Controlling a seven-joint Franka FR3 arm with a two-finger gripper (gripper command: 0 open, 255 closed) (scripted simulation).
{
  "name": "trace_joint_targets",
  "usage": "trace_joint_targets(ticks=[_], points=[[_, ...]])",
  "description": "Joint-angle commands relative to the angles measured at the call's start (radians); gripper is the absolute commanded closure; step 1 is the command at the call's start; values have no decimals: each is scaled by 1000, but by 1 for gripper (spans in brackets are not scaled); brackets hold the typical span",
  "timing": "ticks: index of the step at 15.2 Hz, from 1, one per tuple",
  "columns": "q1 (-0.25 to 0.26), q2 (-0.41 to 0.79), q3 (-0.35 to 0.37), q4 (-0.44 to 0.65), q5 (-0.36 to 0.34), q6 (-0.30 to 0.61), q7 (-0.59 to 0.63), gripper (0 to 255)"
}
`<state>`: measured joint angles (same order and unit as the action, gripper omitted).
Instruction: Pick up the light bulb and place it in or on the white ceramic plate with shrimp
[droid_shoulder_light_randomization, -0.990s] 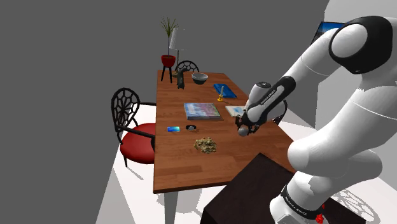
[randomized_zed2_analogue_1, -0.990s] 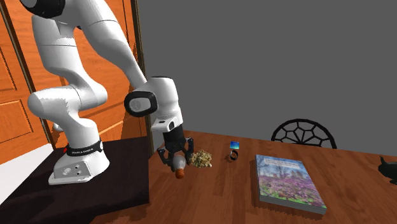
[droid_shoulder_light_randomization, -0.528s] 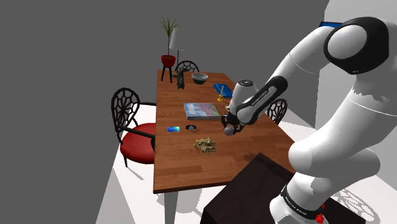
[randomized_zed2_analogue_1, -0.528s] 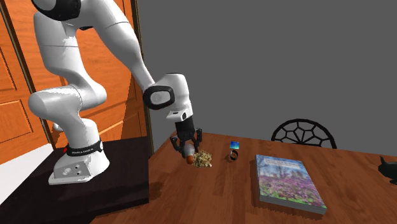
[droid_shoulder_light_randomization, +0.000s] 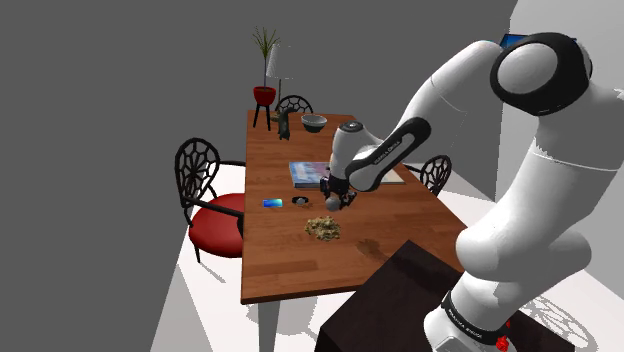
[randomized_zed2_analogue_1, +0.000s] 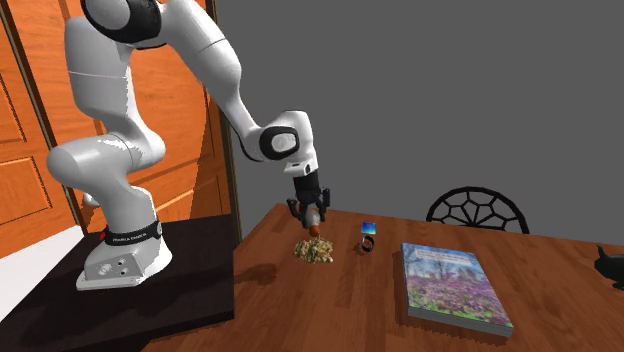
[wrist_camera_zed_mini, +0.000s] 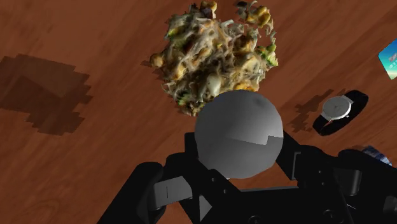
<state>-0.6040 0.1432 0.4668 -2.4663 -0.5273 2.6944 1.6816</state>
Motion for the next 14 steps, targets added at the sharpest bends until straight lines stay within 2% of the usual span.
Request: trace_joint_targets(ticks=[1, 14], points=[[52, 48, 18, 71, -27, -50, 81, 255], [143, 228, -111, 112, -281, 49, 290, 255]])
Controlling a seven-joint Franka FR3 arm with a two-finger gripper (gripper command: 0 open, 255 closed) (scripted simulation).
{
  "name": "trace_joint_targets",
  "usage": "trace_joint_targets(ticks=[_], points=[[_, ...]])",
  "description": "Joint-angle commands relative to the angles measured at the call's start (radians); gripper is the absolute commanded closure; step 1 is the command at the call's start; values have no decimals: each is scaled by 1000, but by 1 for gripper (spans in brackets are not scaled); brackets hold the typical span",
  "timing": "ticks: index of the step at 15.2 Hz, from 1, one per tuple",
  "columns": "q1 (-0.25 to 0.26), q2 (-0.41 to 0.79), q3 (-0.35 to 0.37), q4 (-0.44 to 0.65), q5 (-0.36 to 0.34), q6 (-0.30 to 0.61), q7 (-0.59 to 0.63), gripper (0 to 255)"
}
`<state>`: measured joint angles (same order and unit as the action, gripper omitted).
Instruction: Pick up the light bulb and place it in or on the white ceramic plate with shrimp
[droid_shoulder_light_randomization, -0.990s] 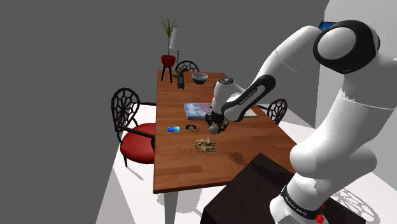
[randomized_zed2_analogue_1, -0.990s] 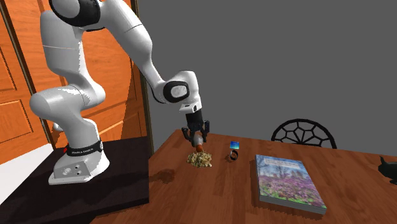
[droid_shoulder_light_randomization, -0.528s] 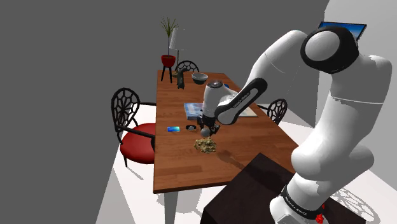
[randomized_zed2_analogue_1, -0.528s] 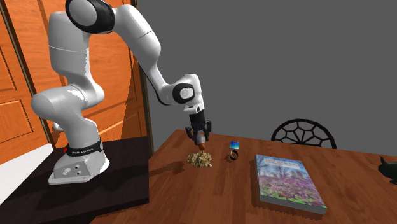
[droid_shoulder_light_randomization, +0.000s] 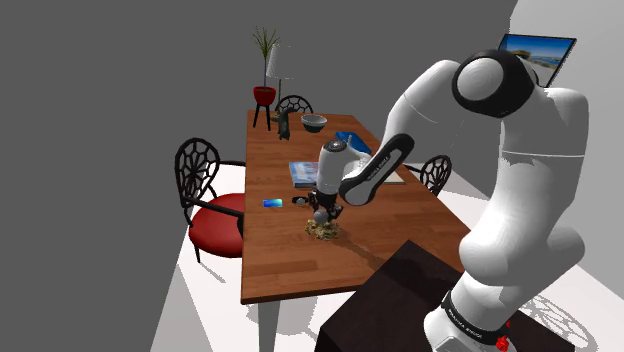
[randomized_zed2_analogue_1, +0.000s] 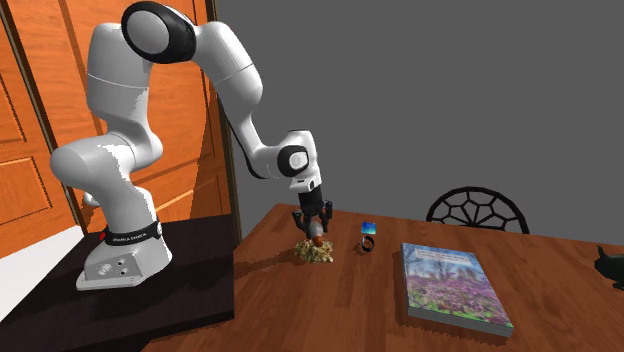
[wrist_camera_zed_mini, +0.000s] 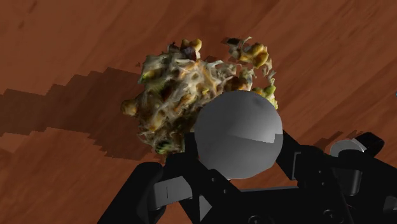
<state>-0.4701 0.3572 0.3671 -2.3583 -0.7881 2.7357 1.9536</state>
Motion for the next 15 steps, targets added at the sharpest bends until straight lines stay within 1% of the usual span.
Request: trace_joint_targets(ticks=[1, 9, 10, 15], points=[[17, 28, -23, 9, -38, 15, 33, 255], [21, 33, -27, 11, -45, 18, 39, 255], [21, 33, -27, 11, -45, 18, 39, 0], [21, 33, -27, 11, -45, 18, 39, 0]])
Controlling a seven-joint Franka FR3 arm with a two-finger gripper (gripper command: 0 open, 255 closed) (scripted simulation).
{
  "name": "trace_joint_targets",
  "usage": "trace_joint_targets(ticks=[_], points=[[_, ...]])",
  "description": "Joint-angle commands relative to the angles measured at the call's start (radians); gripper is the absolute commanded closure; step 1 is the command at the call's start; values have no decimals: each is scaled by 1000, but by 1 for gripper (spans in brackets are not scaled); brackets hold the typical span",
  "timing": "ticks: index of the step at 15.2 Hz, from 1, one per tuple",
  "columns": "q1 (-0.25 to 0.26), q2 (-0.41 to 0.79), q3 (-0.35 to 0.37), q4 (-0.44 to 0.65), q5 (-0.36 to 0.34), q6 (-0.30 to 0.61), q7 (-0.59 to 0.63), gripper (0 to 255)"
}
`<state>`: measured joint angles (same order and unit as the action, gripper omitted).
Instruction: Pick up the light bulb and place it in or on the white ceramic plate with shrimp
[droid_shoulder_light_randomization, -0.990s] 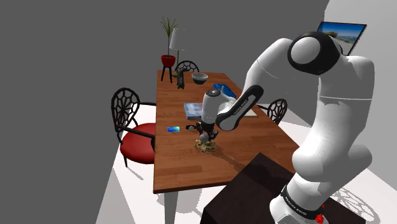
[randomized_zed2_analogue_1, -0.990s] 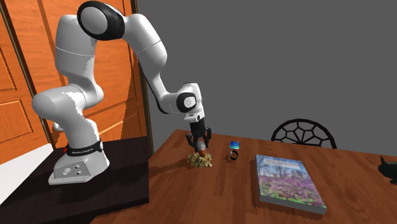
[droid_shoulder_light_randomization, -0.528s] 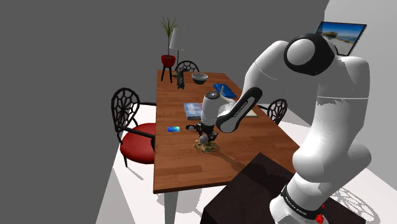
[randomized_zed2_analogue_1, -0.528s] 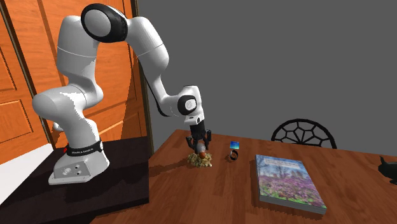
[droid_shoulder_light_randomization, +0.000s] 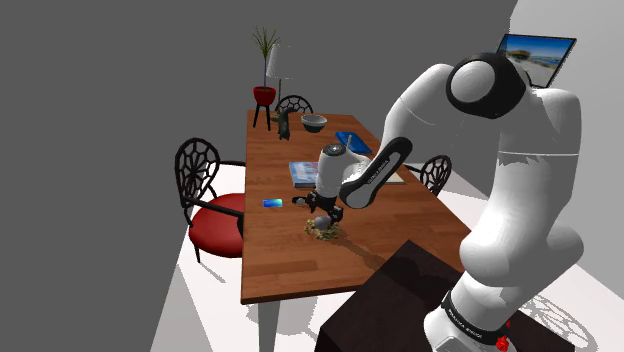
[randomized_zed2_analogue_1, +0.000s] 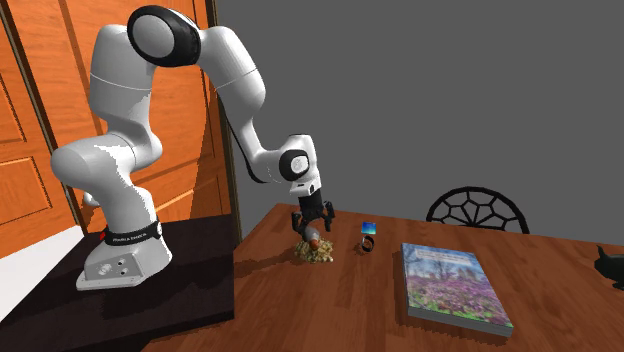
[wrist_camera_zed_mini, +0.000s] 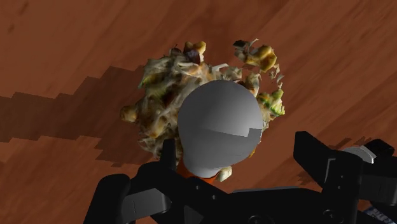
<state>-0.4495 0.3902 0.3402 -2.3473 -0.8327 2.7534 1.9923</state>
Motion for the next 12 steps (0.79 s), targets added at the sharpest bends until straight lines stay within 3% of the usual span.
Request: trace_joint_targets(ticks=[1, 4, 12], points=[[-18, -38, 28, -17, 42, -16, -32, 0], [-65, -143, 108, -58, 173, -64, -126, 0], [-64, -143, 106, -58, 174, -64, -127, 0]])
